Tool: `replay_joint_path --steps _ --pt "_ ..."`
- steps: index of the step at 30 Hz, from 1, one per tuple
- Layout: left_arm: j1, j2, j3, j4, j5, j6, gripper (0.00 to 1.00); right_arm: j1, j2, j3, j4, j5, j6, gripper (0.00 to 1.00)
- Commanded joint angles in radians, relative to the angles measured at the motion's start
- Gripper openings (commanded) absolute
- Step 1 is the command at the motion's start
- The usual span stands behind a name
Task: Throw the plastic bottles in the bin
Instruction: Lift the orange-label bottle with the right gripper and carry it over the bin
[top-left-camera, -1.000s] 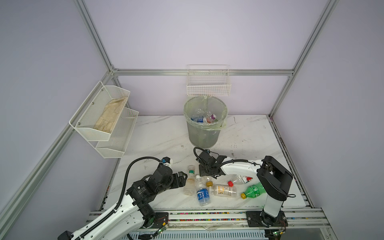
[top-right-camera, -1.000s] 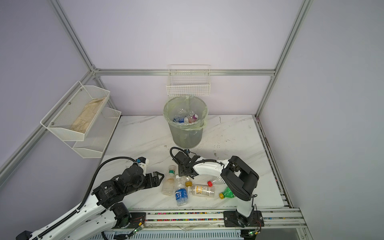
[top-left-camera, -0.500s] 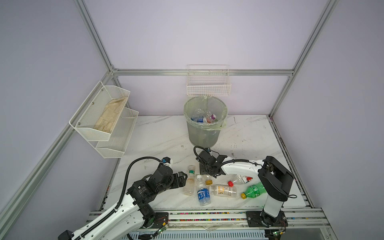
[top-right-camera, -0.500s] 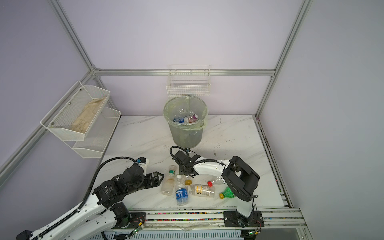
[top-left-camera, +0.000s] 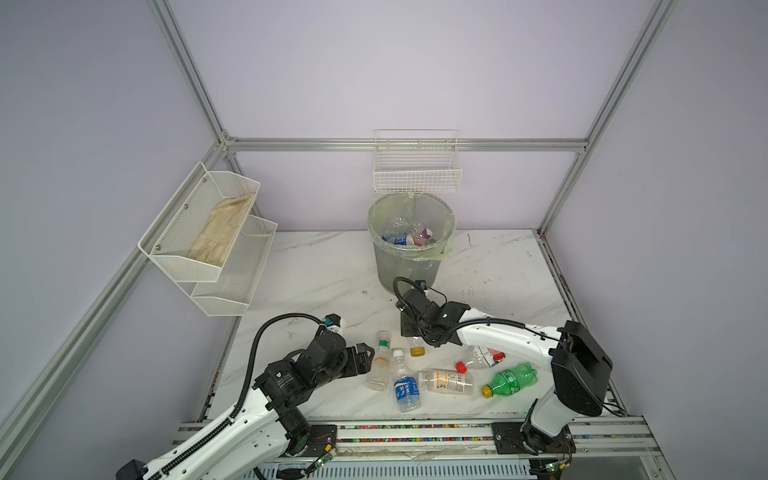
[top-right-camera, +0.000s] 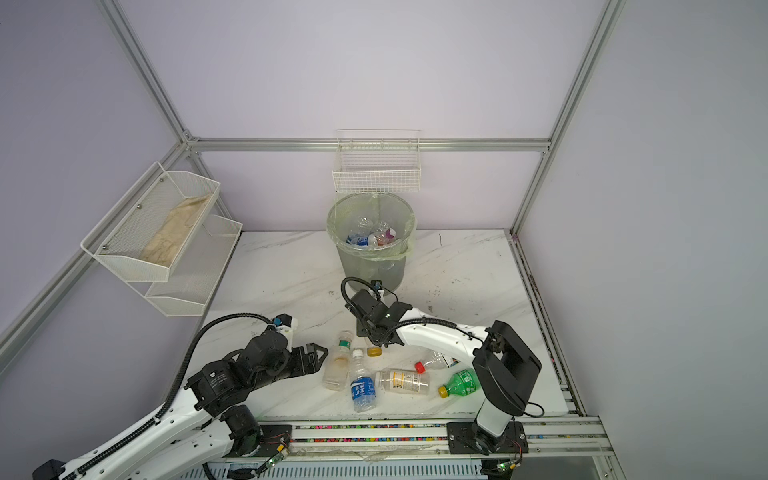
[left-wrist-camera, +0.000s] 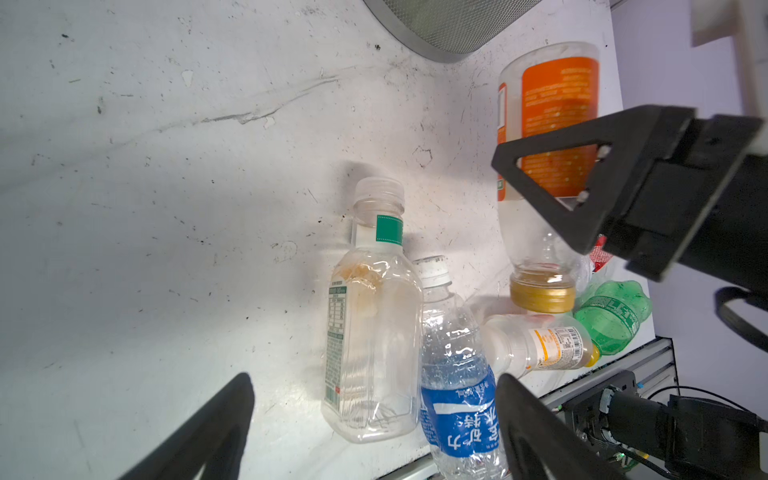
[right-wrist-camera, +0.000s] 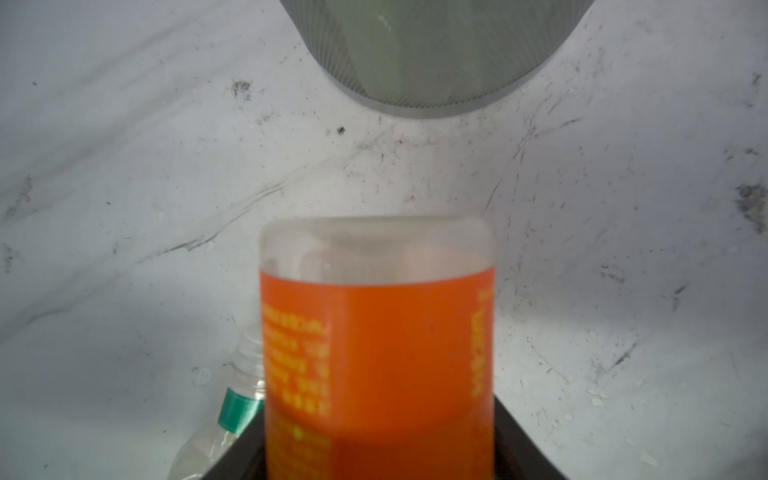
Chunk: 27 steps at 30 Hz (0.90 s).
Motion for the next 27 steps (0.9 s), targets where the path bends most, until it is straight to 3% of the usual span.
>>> replay_joint_path --steps 1,13,27 --pt "-0.004 0.002 0.025 0.011 -0.017 0.019 0.89 0.006 -0.105 0.032 -0.065 0.05 -0.01 0.13" --pt "-0.004 -0.008 0.049 0.012 -0.029 0.033 0.88 0.006 -0.394 0.116 -0.165 0.071 -0.083 0.08" --pt "-0.005 -0.025 0.037 0.016 -0.031 0.038 0.88 0.006 -0.587 0.281 -0.246 0.236 -0.182 0.08"
